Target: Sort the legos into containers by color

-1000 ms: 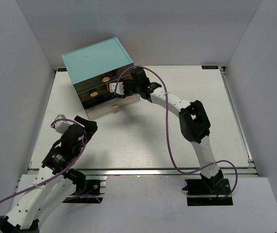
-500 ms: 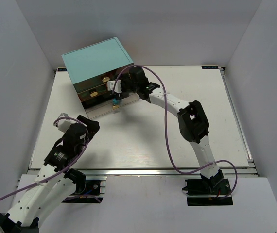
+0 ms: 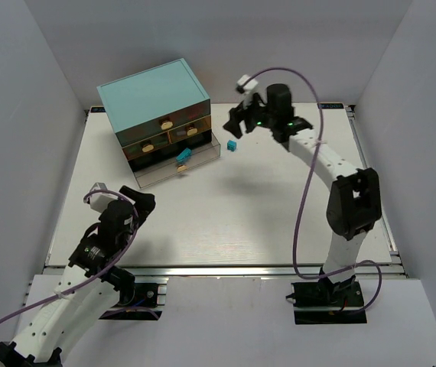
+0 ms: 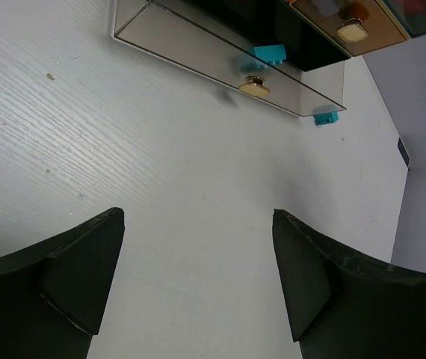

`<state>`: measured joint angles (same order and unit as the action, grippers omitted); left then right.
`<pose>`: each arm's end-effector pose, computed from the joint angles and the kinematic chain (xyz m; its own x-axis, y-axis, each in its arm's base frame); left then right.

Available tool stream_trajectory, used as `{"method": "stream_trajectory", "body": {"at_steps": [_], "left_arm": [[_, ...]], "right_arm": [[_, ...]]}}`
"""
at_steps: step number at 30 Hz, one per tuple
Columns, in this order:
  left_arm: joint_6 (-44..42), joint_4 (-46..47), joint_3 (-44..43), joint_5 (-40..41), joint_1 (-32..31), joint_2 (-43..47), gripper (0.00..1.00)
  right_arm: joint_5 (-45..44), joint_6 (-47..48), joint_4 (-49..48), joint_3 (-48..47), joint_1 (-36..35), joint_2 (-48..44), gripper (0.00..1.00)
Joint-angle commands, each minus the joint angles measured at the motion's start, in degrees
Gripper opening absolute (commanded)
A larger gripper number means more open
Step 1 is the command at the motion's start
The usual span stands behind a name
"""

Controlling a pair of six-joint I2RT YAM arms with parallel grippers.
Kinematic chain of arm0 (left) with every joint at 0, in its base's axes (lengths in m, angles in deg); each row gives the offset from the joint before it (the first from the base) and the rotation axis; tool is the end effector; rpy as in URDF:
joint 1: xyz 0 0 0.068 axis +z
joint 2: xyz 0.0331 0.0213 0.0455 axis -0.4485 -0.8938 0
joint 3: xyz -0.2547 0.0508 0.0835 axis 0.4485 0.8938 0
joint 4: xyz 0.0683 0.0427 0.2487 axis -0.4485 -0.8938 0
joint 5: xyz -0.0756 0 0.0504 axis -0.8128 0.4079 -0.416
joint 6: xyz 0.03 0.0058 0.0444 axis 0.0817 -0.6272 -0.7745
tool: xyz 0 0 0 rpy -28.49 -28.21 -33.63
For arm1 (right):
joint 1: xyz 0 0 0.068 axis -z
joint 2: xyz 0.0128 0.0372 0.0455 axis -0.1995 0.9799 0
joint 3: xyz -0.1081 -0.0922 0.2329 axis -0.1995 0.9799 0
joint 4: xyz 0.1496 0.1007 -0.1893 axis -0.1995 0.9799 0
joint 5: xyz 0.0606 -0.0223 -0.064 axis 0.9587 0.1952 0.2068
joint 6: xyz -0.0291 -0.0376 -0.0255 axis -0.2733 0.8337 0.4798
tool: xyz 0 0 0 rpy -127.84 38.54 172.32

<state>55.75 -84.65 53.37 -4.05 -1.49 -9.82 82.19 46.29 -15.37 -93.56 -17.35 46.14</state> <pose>0.1105 -0.0405 0.2554 -0.2883 -0.7415 -0.6059 -0.3958 0.6685 -0.6297 0.3941 0.2322 0.3309 -0.0308 -0.2860 -0.9577 -0.7930 0.5903 -0.1508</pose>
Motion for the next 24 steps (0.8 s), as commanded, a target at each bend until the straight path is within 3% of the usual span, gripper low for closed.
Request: {"method": "stream_trajectory", "body": {"at_steps": [1, 3, 5, 7, 10, 15, 24], "left_arm": [[-0.75, 2.04, 0.04, -0.30, 0.81, -0.03, 0.89], [-0.75, 2.03, -0.05, -0.48, 0.81, -0.64, 0.90], [-0.84, 2.47, 0.04, -0.92, 0.81, -0.99, 0.90], [-0.84, 2.82, 0.04, -1.09, 0.81, -1.08, 0.90], [-0.84, 3.09, 0.13, -1.27, 0.81, -1.26, 0.90], [-0.67, 2.83, 0.04, -1.54, 0.81, -1.70, 0.90], [-0.40, 3.09, 0.30, -1.97, 0.81, -3.10, 0.90]], "right_arm": [[14.10, -10.82, 9.98, 2.81, 6.62, -0.30, 0.82], [20.76, -5.58, 13.48, 2.29, 10.39, 2.06, 0.88], [24.12, 1.10, 17.17, -1.72, 12.41, 4.87, 0.88], [22.31, 14.60, 26.83, -6.83, 12.69, 10.28, 0.88], [16.61, 23.87, 35.81, -20.95, 12.78, 18.23, 0.87], [10.62, 26.98, 37.33, -30.83, 12.08, 27.46, 0.88], [8.67, 29.18, 32.94, -29.10, 9.18, 30.64, 0.88]]}}
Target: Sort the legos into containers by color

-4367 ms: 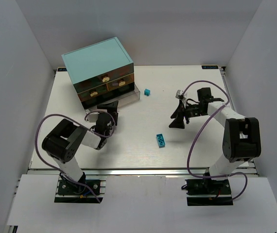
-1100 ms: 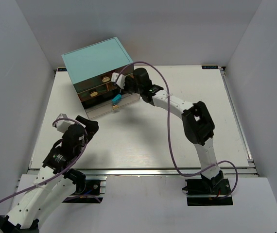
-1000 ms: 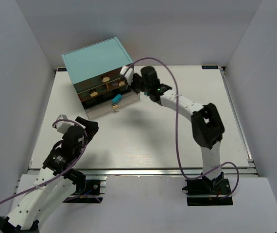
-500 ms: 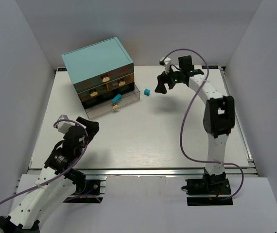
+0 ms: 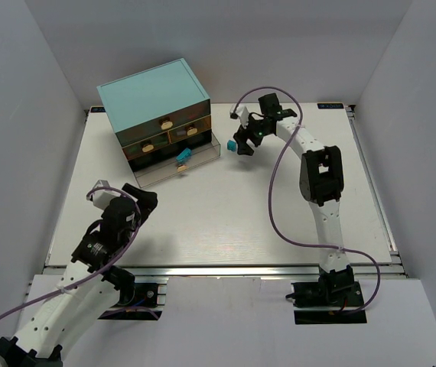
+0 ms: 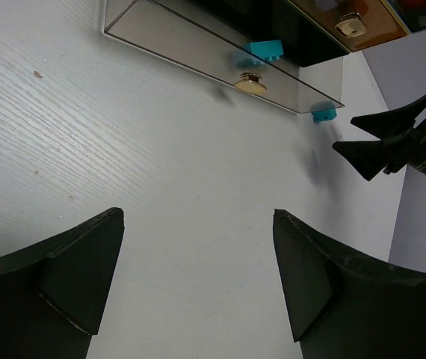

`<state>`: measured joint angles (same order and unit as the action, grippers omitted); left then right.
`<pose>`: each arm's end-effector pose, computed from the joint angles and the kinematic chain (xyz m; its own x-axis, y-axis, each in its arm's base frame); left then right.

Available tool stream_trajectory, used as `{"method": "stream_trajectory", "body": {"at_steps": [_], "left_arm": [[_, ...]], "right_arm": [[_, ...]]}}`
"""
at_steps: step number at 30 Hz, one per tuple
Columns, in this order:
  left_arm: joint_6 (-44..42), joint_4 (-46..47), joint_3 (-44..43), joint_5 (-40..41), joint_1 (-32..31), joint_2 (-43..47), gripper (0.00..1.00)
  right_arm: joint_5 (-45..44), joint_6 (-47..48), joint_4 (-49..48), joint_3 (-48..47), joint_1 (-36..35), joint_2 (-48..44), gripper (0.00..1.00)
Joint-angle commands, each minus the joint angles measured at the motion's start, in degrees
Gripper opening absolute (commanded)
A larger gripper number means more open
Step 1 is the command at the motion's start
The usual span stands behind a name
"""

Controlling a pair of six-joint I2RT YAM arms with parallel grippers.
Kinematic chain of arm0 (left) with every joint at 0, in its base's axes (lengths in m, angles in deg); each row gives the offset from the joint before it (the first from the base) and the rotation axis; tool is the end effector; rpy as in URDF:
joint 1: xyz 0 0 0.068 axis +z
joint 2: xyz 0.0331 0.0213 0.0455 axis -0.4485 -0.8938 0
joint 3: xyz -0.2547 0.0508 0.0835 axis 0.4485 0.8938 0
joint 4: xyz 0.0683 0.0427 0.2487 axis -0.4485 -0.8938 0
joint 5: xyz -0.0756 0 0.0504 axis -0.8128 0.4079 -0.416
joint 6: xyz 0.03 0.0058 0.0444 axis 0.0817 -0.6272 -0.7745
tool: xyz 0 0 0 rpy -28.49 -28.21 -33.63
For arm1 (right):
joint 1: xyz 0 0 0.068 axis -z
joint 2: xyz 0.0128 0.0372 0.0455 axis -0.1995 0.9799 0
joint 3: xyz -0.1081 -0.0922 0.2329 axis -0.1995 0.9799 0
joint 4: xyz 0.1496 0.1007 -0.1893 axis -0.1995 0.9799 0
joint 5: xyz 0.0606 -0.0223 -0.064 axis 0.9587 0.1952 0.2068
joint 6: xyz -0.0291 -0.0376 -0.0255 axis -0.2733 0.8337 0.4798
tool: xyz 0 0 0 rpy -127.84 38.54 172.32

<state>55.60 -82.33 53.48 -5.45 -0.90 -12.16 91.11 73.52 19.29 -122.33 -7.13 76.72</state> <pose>0.1181 -0.0440 0.2540 -0.3018 -0.7432 -0.5971 -0.3935 0.6676 -0.6321 0.5009 0.1881 0.1925 -0.1711 -0.6652 -0.7268 -0.9234 0.3655 -0.1172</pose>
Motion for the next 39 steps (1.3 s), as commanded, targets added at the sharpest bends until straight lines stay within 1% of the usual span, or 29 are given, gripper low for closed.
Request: {"method": "stream_trajectory", "body": {"at_steps": [1, 8, 13, 16, 17, 19, 20, 22, 23, 25, 26, 27, 28, 29, 30, 31, 32, 34, 36, 39], "left_arm": [[-0.34, 0.95, 0.19, -0.66, 0.22, -0.77, 0.90], [-0.69, 1.48, -0.68, -1.28, 0.22, -3.58, 0.90], [-0.34, 1.04, -0.60, -1.28, 0.22, -3.40, 0.90], [-0.25, 0.42, -0.60, -1.19, 0.22, -2.88, 0.90], [-0.16, 0.07, -0.51, -1.19, 0.22, -2.88, 0.91], [-0.07, 0.25, -0.42, -1.37, 0.22, -2.61, 0.90], [0.01, 0.59, -0.07, -1.54, 0.22, -2.70, 0.90], [-0.07, 0.95, 0.19, -1.80, 0.22, -2.70, 0.90], [-0.07, 1.30, 0.28, -1.98, 0.22, -2.70, 0.90], [-0.16, 1.56, 0.72, -2.60, 0.22, -2.70, 0.90], [-0.42, 2.17, 1.07, -2.95, 0.22, -2.61, 0.90], [-0.60, 2.79, 1.94, -3.38, 0.22, -2.53, 0.91], [-0.78, 3.58, 2.56, -4.35, 0.22, -2.18, 0.91], [-0.95, 5.15, 3.18, -4.88, 0.22, -1.74, 0.91], [-1.13, 6.12, 4.66, -5.40, 0.22, -1.39, 0.91], [-1.04, 7.09, 5.55, -6.45, 0.22, -0.77, 0.91], [-0.95, 9.54, 6.34, -7.07, 0.22, -0.33, 0.91], [-1.04, 13.05, 8.71, -8.22, 0.22, 0.55, 0.93], [-1.04, 15.18, 9.95, -8.92, 0.22, 0.73, 0.96], [-1.22, 17.03, 11.00, -9.89, 0.22, 0.29, 0.98]], "right_arm": [[-0.33, 1.69, -2.35, -0.24, -1.05, 0.15, 0.87], [-1.82, -2.45, -7.62, -1.82, -2.99, 3.14, 0.84], [-3.32, -3.85, -10.96, -2.17, -4.13, 4.72, 0.78], [-3.67, -5.96, -12.46, -2.87, -4.22, 5.51, 0.60], [-3.76, -6.14, -12.72, -2.96, -4.22, 5.51, 0.49], [-3.32, -5.97, -12.90, -2.53, -4.04, 5.34, 0.38], [-3.06, -5.62, -12.55, -2.09, -4.13, 4.82, 0.29], [-2.53, -4.56, -11.50, -1.82, -3.43, 3.50, 0.22], [-2.27, -4.64, -10.88, -1.65, -3.51, 2.71, 0.17], [-1.13, -4.38, -9.92, -0.25, -2.21, 0.87, 0.14], [-0.78, -3.34, -10.09, 1.07, -2.02, -2.19, 0.12], [-0.42, -2.46, -10.87, 6.30, -1.50, -4.40, 0.10], [0.28, -1.49, -12.44, 9.92, -1.49, -9.73, 0.10], [0.63, 1.04, -15.51, 13.52, -1.67, -12.91, 0.10], [1.07, 2.63, -16.75, 20.26, -1.93, -15.64, 0.10], [2.55, 3.87, -17.81, 22.76, -2.02, -20.54, 0.10], [3.79, 4.92, -19.21, 24.88, -2.98, -22.59, 0.10], [5.81, 6.07, -19.49, 27.43, -3.95, -26.11, 0.10], [6.96, 5.56, -20.19, 27.62, -6.58, -27.00, 0.10], [7.31, 3.97, -20.72, 24.65, -9.92, -26.13, 0.11]]}}
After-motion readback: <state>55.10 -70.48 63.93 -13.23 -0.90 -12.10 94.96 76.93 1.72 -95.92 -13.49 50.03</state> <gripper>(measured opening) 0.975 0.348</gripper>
